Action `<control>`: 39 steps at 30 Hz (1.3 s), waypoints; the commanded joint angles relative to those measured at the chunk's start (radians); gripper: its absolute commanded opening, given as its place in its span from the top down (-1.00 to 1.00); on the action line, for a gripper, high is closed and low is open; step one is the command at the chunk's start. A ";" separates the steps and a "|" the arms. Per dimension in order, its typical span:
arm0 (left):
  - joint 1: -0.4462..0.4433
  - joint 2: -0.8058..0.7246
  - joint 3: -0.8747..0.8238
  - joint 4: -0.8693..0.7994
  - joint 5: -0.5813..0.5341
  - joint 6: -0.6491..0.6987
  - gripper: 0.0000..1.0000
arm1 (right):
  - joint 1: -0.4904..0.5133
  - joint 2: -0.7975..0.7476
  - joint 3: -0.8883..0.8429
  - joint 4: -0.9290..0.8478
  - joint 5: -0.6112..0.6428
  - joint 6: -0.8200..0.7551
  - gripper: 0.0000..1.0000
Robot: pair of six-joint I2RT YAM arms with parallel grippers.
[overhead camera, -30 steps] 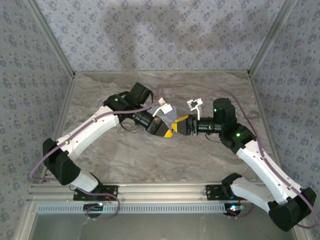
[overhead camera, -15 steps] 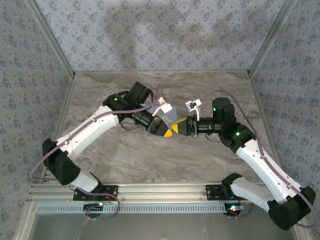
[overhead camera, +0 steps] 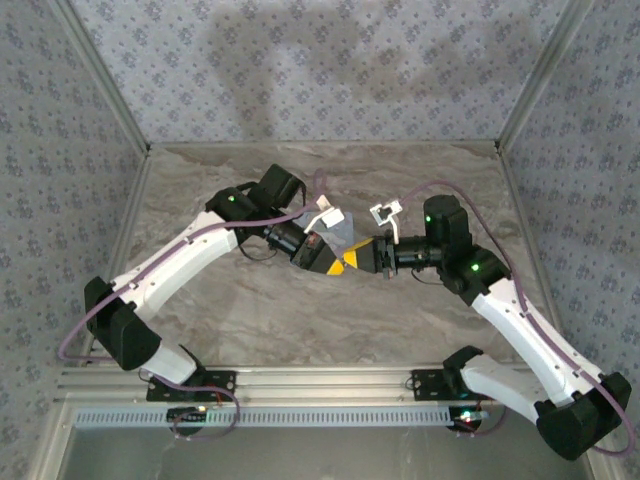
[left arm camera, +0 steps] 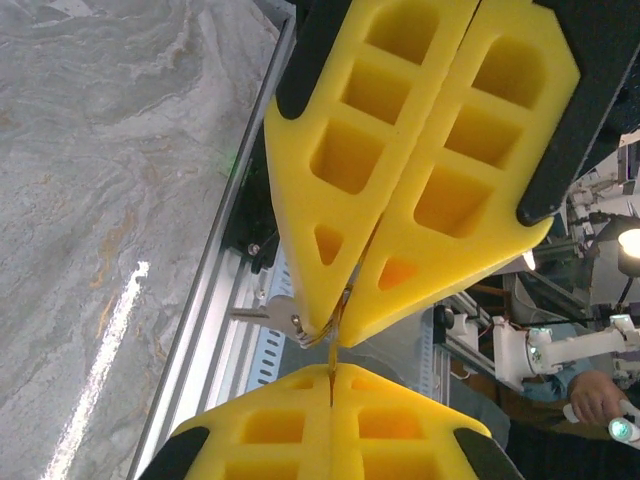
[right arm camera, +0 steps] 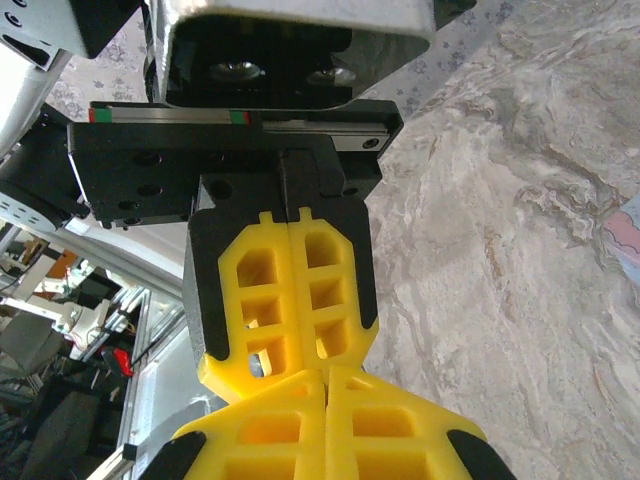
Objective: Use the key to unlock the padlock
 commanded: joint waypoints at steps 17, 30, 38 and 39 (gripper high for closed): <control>0.108 -0.336 -0.495 1.050 -0.521 -0.609 -0.09 | -0.004 -0.164 -0.257 0.589 0.515 0.329 1.00; 0.098 -0.286 -0.416 0.975 -0.562 -0.926 -0.04 | 0.227 -0.220 -0.170 0.431 0.843 -0.238 1.00; 0.090 -0.236 -0.402 1.070 -0.496 -1.225 -0.01 | 0.372 -0.199 -0.161 0.464 1.056 -0.669 1.00; 0.081 -0.230 -0.397 1.073 -0.490 -1.252 -0.01 | 0.382 -0.191 -0.160 0.479 1.063 -0.684 1.00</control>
